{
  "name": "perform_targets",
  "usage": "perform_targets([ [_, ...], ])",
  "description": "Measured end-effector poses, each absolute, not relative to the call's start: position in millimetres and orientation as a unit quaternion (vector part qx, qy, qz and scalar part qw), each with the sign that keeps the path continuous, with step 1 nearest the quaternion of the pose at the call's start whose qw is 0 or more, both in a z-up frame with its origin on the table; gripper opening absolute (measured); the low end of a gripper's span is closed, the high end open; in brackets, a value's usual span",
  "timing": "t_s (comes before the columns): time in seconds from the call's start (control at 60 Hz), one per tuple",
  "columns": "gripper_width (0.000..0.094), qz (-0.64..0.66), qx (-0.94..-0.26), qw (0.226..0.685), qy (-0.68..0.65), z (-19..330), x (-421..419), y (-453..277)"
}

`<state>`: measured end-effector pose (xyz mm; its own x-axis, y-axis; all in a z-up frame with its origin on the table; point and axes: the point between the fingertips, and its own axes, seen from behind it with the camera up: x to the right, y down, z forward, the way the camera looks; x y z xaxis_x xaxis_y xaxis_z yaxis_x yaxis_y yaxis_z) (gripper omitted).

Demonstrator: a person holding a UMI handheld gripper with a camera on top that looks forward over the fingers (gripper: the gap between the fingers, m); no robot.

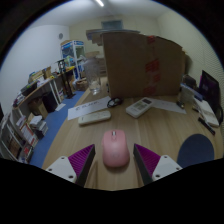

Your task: Arrange mouse

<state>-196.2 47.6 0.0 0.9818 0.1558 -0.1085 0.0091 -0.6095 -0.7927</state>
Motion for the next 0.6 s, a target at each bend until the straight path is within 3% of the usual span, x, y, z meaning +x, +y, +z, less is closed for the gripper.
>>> perform_targets([
  [0.133, 0.0781, 0.052, -0.887, 0.453, -0.071, -13.4, -194.3, 85.7],
  [0.2, 0.0512, 0.053, -0.885, 0.456, -0.081, -15.0, -198.0, 91.0],
  [0.433, 0.0334, 0.058, -0.900, 0.427, -0.066, -16.6, -196.3, 88.6],
  [0.5, 0.0323, 0.074, -0.907, 0.408, -0.067, -13.2, -196.8, 80.9],
  [0.6, 0.0323, 0.089, -0.885, 0.453, -0.056, 53.2, -184.2, 75.2],
])
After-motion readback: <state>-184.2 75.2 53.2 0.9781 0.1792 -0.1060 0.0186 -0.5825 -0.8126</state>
